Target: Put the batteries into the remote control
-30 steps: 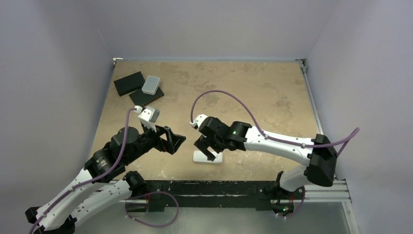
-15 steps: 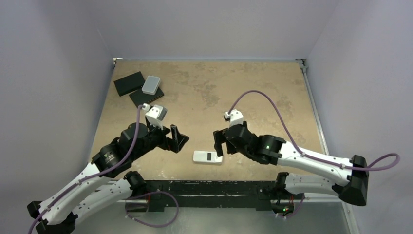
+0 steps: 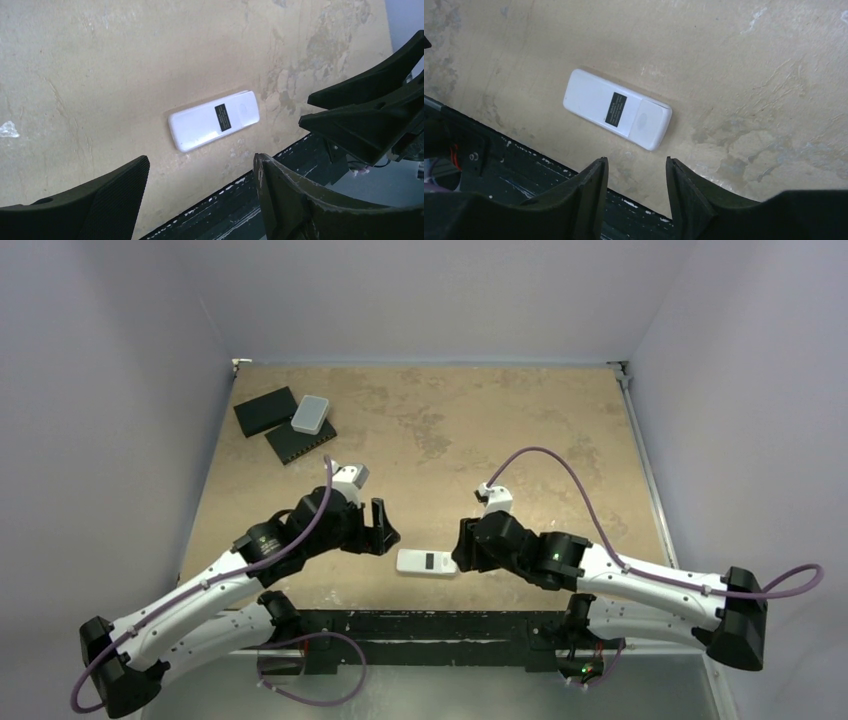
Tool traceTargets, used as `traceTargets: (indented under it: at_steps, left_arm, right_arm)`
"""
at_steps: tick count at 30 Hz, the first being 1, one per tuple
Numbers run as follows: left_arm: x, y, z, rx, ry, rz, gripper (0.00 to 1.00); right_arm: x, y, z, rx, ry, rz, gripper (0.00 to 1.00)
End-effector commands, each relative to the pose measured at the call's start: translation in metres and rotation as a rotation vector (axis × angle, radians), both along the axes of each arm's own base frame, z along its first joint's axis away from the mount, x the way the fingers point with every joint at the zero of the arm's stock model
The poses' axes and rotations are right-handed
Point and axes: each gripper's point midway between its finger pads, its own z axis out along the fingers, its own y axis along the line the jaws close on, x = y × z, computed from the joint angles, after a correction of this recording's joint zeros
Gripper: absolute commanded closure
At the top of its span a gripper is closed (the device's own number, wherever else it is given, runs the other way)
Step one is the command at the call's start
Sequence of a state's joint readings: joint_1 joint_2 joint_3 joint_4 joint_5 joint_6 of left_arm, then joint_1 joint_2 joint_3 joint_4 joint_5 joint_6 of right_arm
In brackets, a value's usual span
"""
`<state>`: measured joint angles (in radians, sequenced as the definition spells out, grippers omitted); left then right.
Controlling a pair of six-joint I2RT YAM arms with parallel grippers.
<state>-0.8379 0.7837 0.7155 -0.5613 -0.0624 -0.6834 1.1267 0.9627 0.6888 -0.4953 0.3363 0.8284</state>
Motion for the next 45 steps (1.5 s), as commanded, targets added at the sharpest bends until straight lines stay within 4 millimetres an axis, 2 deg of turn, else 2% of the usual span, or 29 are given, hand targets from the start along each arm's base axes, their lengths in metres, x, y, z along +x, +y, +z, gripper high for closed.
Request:
traceTargets:
  at_steps: [1,9,19,30,34,45]
  left_arm:
    - [0.001,-0.012,-0.014,-0.081,0.071,0.049,0.28]
    - [-0.002,-0.015,-0.061,-0.086,0.161,0.088,0.36]
    - [-0.003,-0.019,-0.094,-0.070,0.201,0.092,0.43]
    - [-0.002,-0.027,-0.110,-0.057,0.225,0.064,0.51]
    - [-0.002,-0.030,-0.113,-0.058,0.232,0.054,0.57]
    - [-0.004,-0.030,-0.124,-0.044,0.250,0.051,0.59]
  right_arm:
    - [-0.005,0.010,-0.014,0.046,0.065,-0.022,0.48]
    - [0.001,0.019,-0.040,-0.041,0.095,-0.030,0.61]
    - [0.006,0.024,-0.055,-0.063,0.109,-0.064,0.61]
    - [0.016,0.019,-0.057,-0.073,0.098,-0.136,0.63]
    - [0.019,0.016,-0.058,-0.075,0.095,-0.157,0.64]
    - [0.022,0.016,-0.063,-0.063,0.104,-0.179,0.67]
